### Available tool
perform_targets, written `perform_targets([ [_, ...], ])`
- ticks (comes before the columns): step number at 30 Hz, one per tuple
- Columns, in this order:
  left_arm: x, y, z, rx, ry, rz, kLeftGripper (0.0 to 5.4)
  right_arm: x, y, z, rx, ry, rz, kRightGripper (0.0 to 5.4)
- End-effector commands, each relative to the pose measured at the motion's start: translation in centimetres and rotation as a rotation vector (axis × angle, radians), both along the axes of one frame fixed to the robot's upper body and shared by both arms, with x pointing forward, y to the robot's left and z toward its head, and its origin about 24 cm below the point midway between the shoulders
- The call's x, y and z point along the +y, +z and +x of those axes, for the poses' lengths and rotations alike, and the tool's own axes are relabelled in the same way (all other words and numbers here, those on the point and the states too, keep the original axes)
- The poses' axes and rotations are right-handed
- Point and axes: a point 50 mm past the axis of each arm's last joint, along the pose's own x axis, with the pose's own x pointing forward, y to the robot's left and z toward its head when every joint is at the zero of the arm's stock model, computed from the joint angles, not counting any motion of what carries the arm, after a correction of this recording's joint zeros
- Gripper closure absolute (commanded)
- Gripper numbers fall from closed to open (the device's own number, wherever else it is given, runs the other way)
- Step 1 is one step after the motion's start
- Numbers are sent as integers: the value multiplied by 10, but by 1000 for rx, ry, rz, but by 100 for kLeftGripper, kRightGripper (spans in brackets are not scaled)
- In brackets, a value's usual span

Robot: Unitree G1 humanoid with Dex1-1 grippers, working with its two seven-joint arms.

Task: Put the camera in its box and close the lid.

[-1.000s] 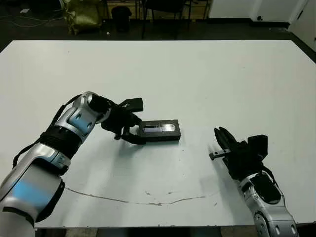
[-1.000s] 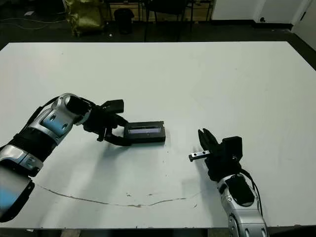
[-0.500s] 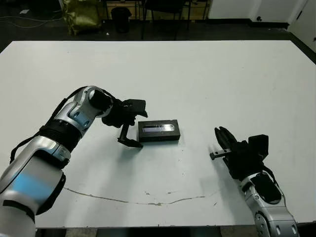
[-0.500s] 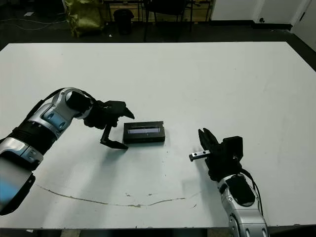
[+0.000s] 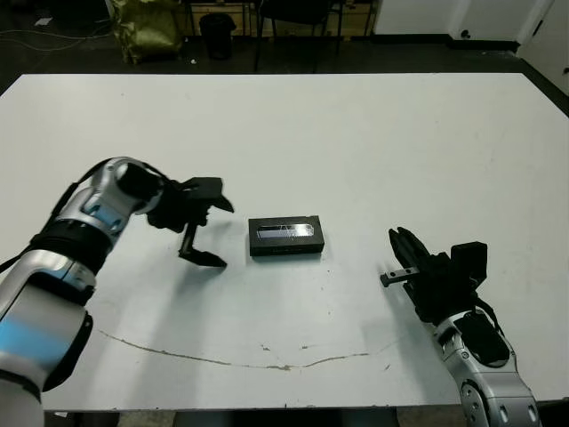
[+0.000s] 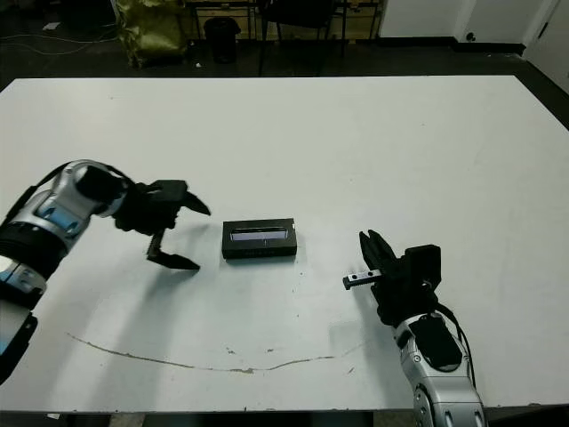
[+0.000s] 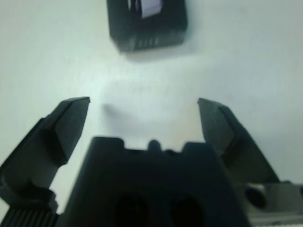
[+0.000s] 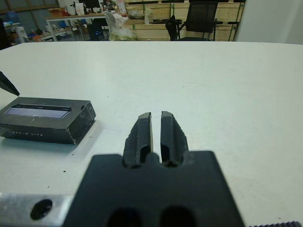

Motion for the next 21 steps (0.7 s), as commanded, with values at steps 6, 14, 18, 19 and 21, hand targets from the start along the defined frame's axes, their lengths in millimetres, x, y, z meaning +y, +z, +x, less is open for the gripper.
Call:
perform_targets([
  [6,54,3,-6,-52,358,-57,1,-4,-5,-2,26,-13,-6,540],
  [14,18,31,-29,-460,750,-471,90,-4,-7,-1,18,-4,5,540],
  [18,-17,33,-54,-456,649,-707,187,-4,-8,-1,22,-9,2,540],
  [19,-25,33,-59,-451,642,-734,212,-4,-8,-1,21,-9,1,540],
  [21,-40,33,-68,-443,676,-770,265,-4,-8,-1,18,-6,-2,540],
])
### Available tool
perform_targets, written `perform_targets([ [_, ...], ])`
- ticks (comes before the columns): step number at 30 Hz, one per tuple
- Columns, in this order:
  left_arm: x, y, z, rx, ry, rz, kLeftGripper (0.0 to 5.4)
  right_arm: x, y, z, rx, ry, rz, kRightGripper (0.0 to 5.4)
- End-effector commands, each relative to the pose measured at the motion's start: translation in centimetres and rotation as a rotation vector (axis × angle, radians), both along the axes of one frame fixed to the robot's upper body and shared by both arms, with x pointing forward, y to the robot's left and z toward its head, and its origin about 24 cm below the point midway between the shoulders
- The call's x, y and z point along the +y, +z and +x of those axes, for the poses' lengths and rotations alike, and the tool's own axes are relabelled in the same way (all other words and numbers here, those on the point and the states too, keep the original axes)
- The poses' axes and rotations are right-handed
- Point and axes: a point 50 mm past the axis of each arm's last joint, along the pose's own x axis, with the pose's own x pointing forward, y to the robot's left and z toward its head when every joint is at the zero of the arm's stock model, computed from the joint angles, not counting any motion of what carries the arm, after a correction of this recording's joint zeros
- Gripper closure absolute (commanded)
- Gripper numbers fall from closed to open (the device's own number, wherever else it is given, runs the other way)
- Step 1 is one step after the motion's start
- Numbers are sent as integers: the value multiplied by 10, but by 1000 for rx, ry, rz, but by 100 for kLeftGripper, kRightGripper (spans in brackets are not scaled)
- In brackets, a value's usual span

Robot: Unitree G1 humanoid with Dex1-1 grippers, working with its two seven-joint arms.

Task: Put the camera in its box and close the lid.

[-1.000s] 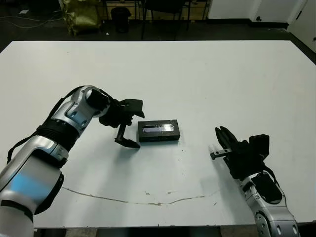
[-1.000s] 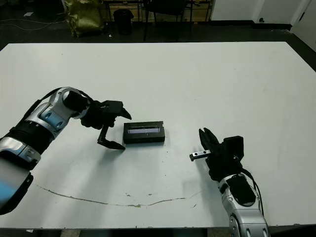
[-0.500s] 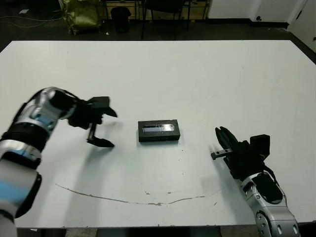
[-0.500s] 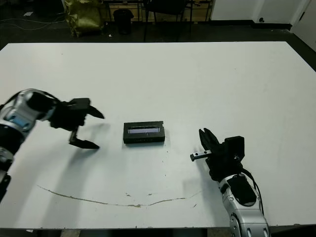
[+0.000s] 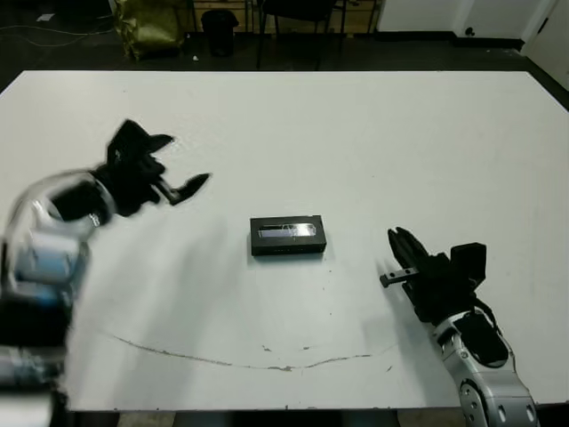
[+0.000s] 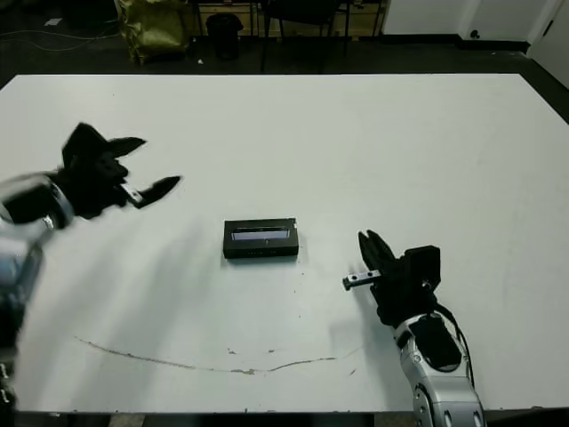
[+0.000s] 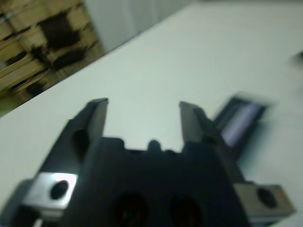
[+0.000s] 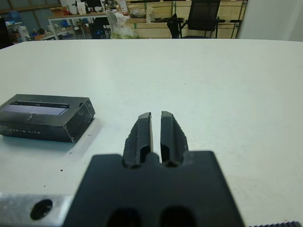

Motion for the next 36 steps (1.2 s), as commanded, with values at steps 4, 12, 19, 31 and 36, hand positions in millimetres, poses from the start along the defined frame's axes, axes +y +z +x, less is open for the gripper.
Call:
perform_targets([
  [4,-38,-9,-25,91,74,-130,365,-2,-5,-2,23,-1,1,540],
  [12,-79,-31,-31,196,84,-170,539,0,-7,-2,26,-2,15,540],
  [19,-104,-56,-25,262,130,-182,539,-1,-7,-3,14,-3,-4,540],
  [31,-113,-93,-16,293,283,-143,539,0,-9,-4,22,12,5,540],
  [36,-114,-101,-17,302,306,-141,539,0,-9,-4,21,12,8,540],
])
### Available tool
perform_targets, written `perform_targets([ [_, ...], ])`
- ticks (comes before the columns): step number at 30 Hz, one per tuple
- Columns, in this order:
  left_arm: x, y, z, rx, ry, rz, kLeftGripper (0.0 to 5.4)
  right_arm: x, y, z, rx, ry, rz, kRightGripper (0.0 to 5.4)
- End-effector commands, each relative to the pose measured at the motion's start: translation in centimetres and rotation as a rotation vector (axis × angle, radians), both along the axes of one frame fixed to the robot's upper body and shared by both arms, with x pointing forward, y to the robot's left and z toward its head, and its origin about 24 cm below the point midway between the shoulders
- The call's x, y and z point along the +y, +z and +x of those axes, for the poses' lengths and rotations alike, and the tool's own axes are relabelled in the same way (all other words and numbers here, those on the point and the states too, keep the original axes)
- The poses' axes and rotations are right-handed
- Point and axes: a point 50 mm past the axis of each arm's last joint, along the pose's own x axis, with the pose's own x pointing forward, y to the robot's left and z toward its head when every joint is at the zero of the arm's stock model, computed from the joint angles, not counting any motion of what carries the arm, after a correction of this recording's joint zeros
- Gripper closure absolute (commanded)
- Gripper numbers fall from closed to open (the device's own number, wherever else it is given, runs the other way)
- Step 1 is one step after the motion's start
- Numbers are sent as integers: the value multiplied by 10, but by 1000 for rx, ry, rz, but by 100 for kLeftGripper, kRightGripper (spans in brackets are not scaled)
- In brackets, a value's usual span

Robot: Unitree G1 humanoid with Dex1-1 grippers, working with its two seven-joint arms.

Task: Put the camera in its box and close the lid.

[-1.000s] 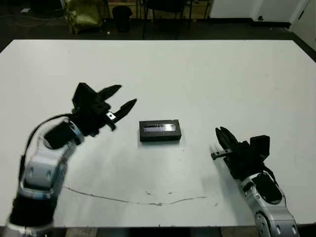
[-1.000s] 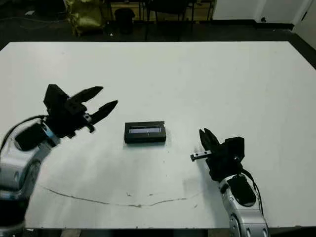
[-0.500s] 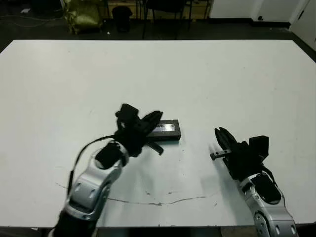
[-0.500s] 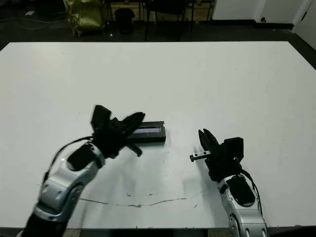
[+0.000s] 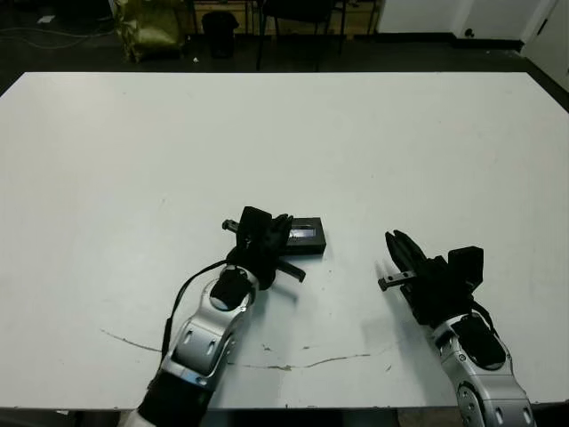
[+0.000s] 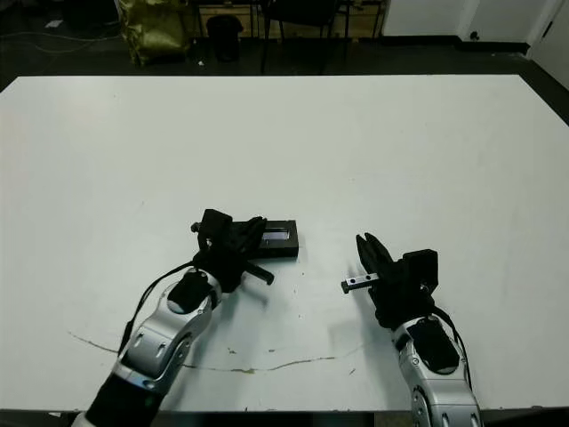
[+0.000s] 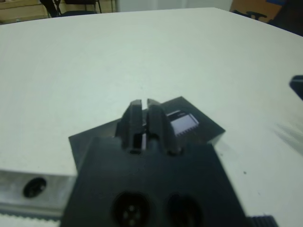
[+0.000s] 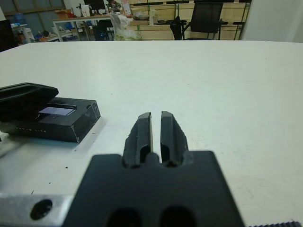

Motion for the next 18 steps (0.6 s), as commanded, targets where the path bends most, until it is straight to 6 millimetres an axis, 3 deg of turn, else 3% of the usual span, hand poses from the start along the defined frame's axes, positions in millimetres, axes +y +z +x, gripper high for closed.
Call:
perform_targets([
  [1,6,-21,-4,81,24,29,539,-2,-5,-3,30,-5,1,540],
  [18,20,-47,-23,250,-7,127,539,-2,-5,-2,26,2,-9,540],
])
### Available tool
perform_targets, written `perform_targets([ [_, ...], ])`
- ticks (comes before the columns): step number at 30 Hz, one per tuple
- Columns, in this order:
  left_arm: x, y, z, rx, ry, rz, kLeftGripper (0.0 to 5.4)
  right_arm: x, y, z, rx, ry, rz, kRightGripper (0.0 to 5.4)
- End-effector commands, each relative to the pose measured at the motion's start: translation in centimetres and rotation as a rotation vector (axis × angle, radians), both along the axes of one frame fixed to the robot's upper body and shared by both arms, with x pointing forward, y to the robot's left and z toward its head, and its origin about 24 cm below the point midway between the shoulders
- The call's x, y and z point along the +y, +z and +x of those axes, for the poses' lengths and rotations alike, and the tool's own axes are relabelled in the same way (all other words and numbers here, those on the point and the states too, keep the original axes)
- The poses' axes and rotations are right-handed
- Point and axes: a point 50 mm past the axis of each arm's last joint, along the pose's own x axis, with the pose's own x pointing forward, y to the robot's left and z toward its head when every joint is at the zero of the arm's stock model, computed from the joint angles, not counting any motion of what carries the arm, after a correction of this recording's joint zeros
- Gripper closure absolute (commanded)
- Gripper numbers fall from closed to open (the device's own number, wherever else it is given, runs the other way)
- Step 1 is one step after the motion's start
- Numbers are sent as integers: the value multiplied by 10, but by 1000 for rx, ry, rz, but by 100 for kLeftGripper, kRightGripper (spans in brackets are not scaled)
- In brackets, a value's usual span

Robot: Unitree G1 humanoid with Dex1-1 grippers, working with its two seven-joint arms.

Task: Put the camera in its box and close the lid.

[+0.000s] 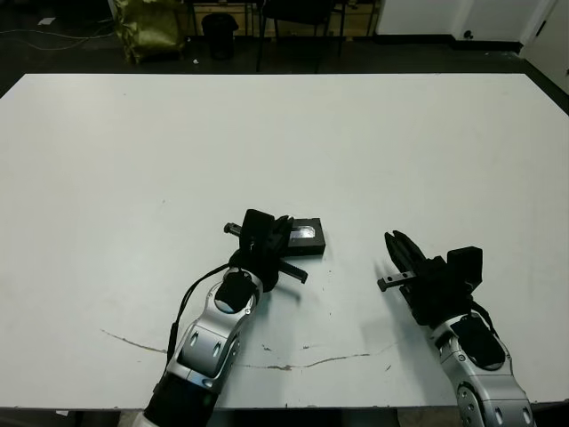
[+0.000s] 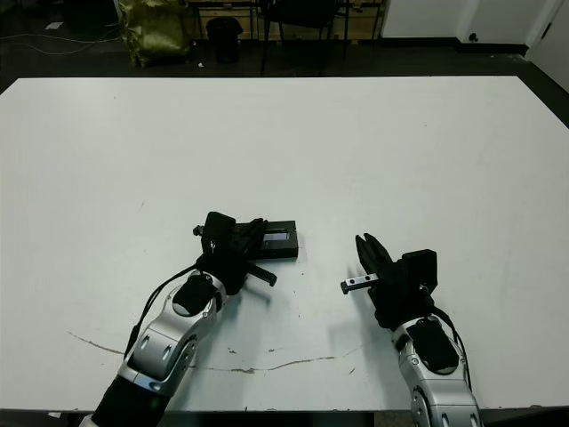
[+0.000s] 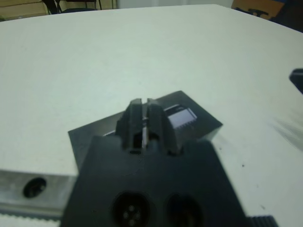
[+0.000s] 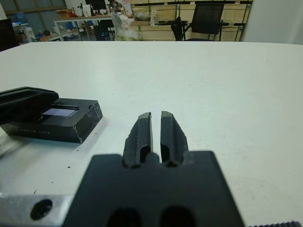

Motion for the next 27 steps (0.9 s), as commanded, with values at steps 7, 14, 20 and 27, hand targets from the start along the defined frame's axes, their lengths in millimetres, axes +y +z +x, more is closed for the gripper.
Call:
perform_targets([
  [7,28,-9,-16,86,36,10,539,-2,-5,-3,25,-8,9,540],
  [14,55,46,-7,-116,115,-99,539,-4,-3,-1,10,-22,12,540],
  [20,94,82,1,-266,252,-163,539,-8,3,0,11,-56,-3,540],
  [27,129,81,3,-332,332,-162,539,-11,16,6,-24,-114,-10,540],
])
